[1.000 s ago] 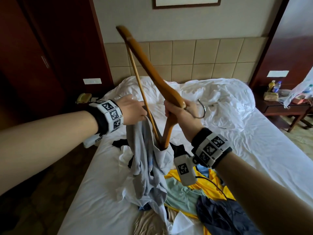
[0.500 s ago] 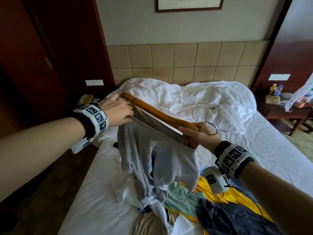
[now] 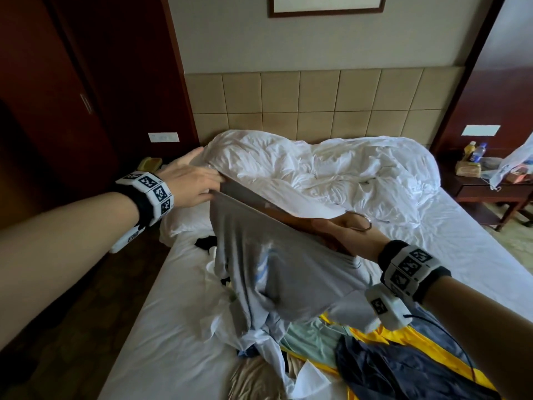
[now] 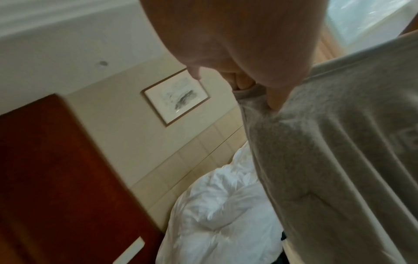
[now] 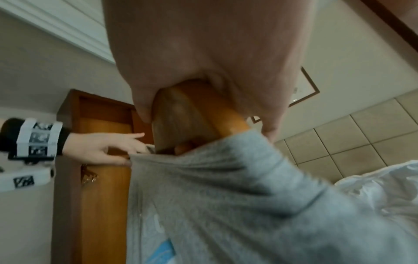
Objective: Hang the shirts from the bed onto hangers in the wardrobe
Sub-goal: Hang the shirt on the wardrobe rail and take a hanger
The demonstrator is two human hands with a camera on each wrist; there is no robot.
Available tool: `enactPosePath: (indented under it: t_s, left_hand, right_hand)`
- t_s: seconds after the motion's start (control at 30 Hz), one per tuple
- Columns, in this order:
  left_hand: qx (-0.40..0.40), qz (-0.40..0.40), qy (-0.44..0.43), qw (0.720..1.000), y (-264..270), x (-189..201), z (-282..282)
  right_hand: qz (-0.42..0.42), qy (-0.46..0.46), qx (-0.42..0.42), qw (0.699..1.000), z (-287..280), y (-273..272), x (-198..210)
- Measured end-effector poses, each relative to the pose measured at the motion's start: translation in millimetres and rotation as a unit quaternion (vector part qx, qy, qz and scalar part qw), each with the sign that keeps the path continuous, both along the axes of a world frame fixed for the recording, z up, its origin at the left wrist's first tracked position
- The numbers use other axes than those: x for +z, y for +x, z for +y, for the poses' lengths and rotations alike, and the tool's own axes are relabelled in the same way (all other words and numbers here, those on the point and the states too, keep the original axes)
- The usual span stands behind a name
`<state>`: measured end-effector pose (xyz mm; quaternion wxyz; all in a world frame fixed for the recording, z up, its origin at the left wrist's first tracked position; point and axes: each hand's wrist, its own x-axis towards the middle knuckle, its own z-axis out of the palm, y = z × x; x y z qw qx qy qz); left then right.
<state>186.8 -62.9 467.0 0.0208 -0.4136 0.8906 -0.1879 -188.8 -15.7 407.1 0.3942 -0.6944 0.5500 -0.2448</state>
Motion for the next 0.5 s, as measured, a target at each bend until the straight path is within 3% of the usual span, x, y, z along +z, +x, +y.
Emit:
enactPosePath:
  t_s: [0.1,0.23,0.4,0.5]
  left_hand:
    - [-0.018,-0.023,-0.027,0.999,-18.1,3.5,3.5]
    - [-0.043,-0.052,-0.024,0.997,-45.0,1.5,12.3]
    - [-0.078,-0.024,0.015,0.997,-68.2,5.1,18.2]
    - [-0.058,-0.027,0.056,0.996,-85.4,2.5,24.4]
  right_hand:
    - [0.045,-0.006,0.026,0.999,-1.9,3.1,3.6]
    - [0.023,-0.005,0.022,0.999,-6.3,8.2,22.6]
    - [-0.011,-0.012,0.003,1.000,-16.8,16.1,40.6]
    - [-0.033,0.001,0.009,0.999,-19.6,25.2,49.1]
